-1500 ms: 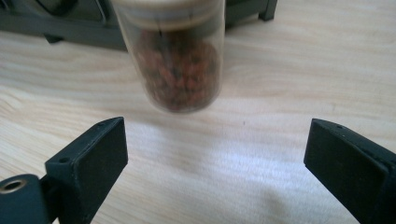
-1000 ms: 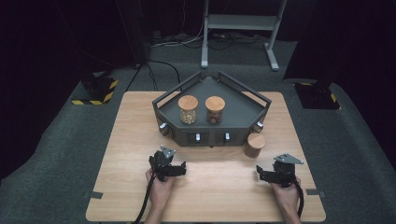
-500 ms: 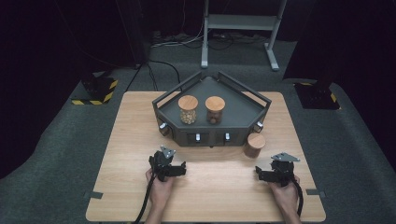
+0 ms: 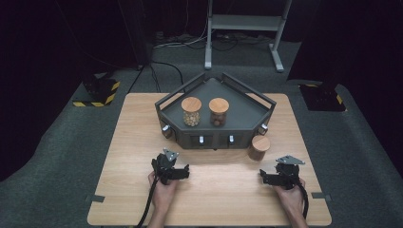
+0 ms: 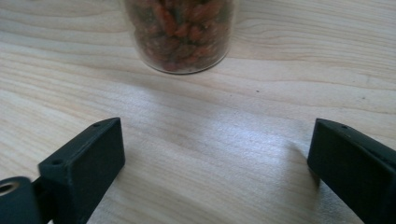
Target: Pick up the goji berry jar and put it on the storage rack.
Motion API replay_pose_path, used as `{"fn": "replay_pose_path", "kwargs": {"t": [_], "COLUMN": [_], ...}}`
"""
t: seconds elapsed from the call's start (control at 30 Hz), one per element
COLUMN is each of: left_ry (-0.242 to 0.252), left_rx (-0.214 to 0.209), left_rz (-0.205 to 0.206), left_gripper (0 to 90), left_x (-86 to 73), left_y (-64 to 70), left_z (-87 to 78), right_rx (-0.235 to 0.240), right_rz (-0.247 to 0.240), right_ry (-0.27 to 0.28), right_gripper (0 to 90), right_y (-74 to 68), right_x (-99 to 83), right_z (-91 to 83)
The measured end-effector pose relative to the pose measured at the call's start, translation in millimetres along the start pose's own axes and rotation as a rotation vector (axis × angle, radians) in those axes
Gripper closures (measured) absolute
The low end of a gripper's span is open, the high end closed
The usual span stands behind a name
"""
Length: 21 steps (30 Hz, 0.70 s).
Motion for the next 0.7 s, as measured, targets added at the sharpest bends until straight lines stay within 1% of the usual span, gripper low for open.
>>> {"fn": "replay_pose_path", "kwargs": {"t": [0.13, 0.23, 0.37, 0.5, 0.57, 0.7], "left_ry": [0.0, 0.0, 0.0, 0.0, 0.0, 0.0], "left_rx": [0.0, -0.001, -0.001, -0.001, -0.001, -0.001], "left_rz": [0.0, 0.0, 0.0, 0.0, 0.0, 0.001], "left_gripper": [4.3, 4.3, 4.3, 4.3, 4.2, 4.2], "left_x": [0.0, 0.0, 0.1, 0.1, 0.1, 0.1], "left_y": [-0.1, -0.1, -0.2, -0.3, -0.2, -0.2], "left_z": [0.0, 0.0, 0.0, 0.1, 0.1, 0.1], "right_rx": [0.025, 0.046, 0.061, 0.064, 0.066, 0.07], "right_rz": [-0.001, 0.006, 0.007, -0.007, -0.004, 0.019], "right_ry": [-0.001, 0.02, 0.028, 0.037, 0.04, 0.053], "right_gripper": [2.0, 2.1, 2.8, 4.2, 4.7, 6.4], "right_y": [0.5, 0.6, -1.8, -5.5, -6.3, -6.6], "right_x": [1.2, 3.2, 8.8, 14.0, 16.5, 23.1], "right_z": [-1.4, -3.0, -1.7, 1.3, 2.9, 7.4]}}
Point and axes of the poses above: each handheld gripper's, and its own axes: z roughly forward along the jaws, x roughly out of its top, y roughly to its right, the point moved 6 cm from there along z, roughly forward along the jaws, and after that the axes turned 3 degrees about x, right-handed, at the moved point
